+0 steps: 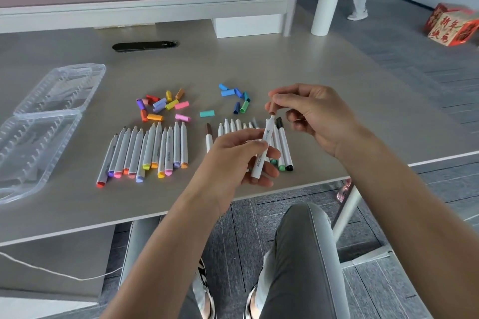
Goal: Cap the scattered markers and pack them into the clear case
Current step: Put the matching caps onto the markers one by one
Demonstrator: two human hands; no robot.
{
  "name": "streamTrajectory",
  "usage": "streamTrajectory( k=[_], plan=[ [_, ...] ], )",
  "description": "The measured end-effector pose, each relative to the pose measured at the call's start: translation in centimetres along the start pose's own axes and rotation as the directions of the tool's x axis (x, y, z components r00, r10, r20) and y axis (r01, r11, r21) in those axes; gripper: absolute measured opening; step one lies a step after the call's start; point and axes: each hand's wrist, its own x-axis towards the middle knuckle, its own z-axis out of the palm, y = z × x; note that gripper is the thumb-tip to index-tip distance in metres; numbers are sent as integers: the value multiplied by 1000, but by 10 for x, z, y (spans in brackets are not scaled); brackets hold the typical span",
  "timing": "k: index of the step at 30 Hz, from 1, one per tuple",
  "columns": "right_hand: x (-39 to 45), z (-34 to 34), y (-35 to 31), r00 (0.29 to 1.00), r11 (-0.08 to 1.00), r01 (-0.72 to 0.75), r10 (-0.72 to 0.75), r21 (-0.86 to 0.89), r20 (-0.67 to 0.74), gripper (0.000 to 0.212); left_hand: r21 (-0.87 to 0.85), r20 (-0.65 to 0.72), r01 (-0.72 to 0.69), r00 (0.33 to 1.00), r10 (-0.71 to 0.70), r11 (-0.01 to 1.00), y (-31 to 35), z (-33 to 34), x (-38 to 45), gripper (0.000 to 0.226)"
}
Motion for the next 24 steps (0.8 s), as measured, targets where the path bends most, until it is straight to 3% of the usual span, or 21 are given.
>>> streamTrajectory(
  k=[17, 24],
  plan=[
    [7, 32, -4, 994, 995, 82, -77, 56, -78, 8, -56, -72, -28, 997, 24, 998, 9, -35, -10, 20],
    [4, 45, 0, 997, 998, 53, -51, -36, 59, 11, -59, -72, -32, 997, 27, 998, 7, -42, -8, 17]
  ],
)
